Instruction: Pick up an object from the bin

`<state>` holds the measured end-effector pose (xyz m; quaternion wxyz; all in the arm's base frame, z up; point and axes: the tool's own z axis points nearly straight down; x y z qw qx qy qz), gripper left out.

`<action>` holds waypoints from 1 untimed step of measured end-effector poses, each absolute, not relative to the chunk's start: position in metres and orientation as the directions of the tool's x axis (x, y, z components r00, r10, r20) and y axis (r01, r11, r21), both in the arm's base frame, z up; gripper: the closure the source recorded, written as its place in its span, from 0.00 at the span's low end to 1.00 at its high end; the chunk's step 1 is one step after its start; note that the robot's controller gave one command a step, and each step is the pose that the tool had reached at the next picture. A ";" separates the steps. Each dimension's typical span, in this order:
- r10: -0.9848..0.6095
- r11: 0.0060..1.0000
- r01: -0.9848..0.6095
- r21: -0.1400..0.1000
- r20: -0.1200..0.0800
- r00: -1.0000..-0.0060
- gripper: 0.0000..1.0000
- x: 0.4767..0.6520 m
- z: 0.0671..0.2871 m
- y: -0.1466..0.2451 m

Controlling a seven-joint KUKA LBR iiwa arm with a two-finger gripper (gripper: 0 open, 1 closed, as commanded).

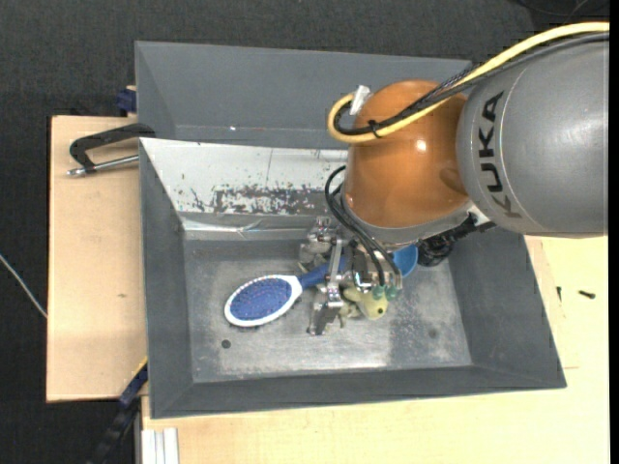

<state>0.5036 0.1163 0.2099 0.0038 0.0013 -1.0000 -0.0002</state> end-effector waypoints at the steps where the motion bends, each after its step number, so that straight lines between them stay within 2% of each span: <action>1: -0.146 0.989 -0.146 0.001 -0.001 -0.989 0.00 0.539 0.072 0.074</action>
Offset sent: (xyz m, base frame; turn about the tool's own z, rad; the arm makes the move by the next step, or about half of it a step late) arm 0.0349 -0.0423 -0.1349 -0.1451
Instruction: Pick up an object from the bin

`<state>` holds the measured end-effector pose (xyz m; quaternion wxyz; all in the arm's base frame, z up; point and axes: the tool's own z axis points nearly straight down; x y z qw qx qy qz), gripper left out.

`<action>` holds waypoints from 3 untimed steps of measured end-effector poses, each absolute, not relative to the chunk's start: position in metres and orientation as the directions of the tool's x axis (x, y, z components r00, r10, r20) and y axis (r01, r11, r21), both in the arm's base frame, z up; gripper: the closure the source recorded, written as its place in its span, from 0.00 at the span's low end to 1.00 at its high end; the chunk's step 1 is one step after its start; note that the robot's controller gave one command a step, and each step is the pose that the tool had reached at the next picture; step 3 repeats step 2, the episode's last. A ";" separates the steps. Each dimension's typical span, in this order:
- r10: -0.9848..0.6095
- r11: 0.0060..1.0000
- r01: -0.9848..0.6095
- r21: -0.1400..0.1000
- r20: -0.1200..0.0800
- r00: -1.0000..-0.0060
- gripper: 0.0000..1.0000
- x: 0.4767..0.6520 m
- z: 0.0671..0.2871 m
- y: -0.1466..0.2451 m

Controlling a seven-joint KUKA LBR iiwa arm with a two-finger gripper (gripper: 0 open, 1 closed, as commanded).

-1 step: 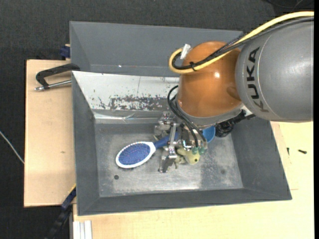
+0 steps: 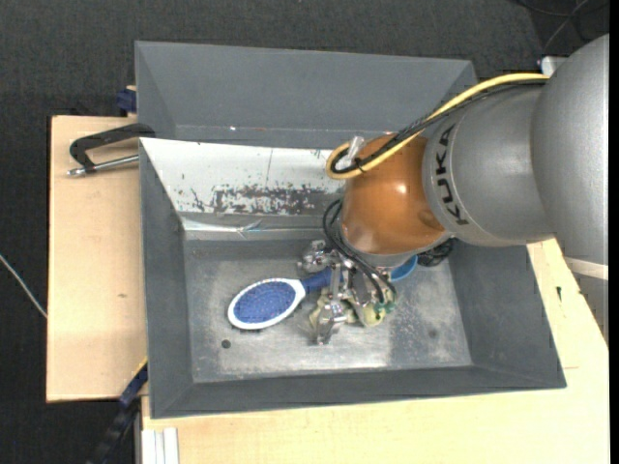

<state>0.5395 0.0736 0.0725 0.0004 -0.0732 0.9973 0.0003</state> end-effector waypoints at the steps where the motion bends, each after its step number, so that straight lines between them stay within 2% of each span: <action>1: -0.148 0.989 -0.148 0.003 -0.005 -0.989 1.00 0.540 0.077 0.076; 2: -0.310 0.951 -0.310 -0.004 -0.012 -0.951 1.00 0.539 0.226 0.030; 3: -0.310 0.951 -0.310 -0.004 -0.012 -0.951 1.00 0.539 0.226 0.030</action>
Offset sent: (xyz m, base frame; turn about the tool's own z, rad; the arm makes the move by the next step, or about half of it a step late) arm 0.0000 0.0000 0.0000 0.0000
